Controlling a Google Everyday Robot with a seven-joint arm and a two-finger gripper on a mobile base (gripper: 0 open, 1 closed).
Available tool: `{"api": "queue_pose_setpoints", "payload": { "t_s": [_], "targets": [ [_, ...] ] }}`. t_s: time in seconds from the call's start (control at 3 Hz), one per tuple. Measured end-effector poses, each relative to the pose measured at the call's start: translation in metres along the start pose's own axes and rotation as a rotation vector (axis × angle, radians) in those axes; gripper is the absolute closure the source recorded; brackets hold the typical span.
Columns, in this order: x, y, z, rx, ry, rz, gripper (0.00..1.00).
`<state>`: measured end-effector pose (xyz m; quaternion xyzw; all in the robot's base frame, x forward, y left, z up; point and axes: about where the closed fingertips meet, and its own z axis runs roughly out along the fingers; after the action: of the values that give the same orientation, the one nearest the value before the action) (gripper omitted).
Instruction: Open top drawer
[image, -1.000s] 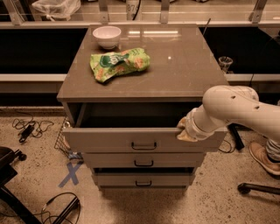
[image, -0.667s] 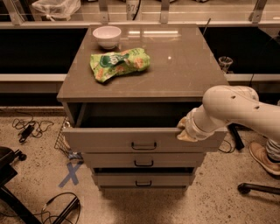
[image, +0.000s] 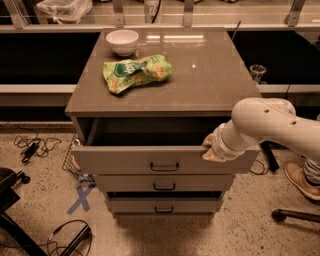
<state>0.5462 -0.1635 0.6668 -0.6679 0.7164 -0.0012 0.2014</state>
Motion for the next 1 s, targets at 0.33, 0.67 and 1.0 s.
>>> {"api": "queue_pose_setpoints", "payload": {
  "t_s": [0.33, 0.67, 1.0],
  "targets": [
    [0.0000, 0.0000, 0.0000, 0.000, 0.000, 0.000, 0.28],
    [-0.0003, 0.0004, 0.0003, -0.001, 0.000, -0.001, 0.00],
    [-0.0003, 0.0005, 0.0003, -0.001, 0.000, -0.001, 0.00]
  ]
}}
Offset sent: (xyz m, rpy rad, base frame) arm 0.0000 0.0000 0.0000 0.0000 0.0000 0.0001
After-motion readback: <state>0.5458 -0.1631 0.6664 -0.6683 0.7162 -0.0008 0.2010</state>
